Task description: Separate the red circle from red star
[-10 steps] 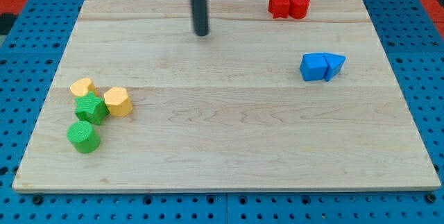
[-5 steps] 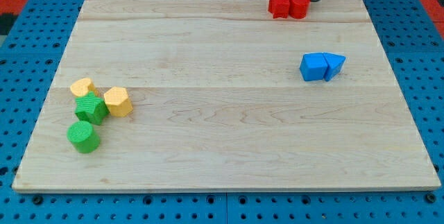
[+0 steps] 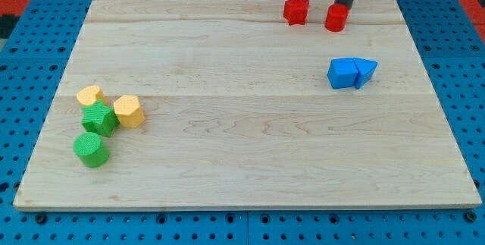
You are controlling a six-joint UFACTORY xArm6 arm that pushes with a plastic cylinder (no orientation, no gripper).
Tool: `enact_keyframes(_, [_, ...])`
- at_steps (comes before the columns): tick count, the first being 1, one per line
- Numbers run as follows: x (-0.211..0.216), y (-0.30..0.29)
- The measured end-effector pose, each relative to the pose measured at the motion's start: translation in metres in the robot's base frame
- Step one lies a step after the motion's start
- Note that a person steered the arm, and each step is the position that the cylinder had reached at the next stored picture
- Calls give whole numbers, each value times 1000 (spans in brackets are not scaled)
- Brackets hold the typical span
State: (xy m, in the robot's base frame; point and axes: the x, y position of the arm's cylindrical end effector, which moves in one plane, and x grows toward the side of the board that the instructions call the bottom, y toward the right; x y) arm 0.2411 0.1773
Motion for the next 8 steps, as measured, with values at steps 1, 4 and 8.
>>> enact_keyframes(1, [11, -16])
enact_keyframes(4, [20, -17])
enact_keyframes(8, [36, -6])
